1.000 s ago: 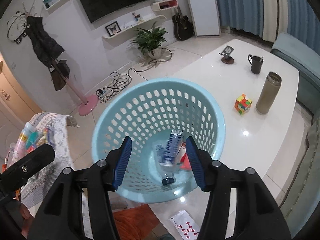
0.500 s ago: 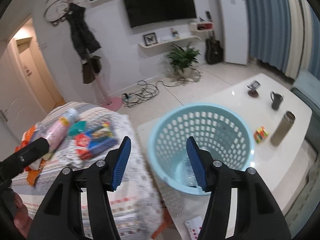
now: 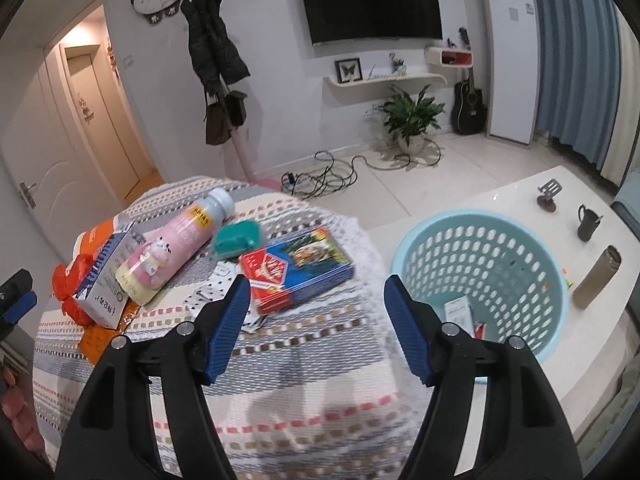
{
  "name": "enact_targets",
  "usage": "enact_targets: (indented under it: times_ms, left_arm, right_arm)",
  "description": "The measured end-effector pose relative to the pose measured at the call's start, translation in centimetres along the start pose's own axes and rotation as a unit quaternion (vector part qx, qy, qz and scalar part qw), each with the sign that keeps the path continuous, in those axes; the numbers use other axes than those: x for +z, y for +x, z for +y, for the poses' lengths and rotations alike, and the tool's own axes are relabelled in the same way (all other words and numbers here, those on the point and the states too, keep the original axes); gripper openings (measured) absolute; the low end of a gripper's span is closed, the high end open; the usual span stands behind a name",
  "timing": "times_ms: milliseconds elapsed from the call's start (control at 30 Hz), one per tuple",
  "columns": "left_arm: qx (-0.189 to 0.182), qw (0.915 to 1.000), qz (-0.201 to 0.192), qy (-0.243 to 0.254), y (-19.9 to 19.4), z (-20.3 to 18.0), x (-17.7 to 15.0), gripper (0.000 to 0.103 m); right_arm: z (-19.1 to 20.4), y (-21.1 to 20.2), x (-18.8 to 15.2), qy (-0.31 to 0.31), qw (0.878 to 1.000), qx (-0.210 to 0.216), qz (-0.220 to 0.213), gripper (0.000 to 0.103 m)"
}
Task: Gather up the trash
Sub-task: 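Move both tools back over the table toward the red bag and card box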
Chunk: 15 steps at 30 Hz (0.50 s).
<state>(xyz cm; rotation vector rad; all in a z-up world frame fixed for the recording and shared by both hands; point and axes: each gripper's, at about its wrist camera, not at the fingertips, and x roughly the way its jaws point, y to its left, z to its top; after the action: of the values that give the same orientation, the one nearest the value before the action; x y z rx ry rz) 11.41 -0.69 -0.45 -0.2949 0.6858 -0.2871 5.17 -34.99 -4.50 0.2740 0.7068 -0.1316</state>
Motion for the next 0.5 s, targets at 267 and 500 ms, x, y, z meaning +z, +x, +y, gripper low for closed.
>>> enact_targets:
  times_ms: [267, 500]
  left_arm:
    - [0.025, 0.9948, 0.041, -0.09, 2.7, 6.9, 0.8, 0.085]
    - [-0.007, 0.9848, 0.07, -0.159, 6.1, 8.5, 2.0, 0.085]
  right_arm:
    - [2.2, 2.0, -0.2, -0.015, 1.0, -0.001, 0.02, 0.066]
    - [2.7, 3.2, -0.3, -0.029, 0.999, -0.009, 0.034, 0.066]
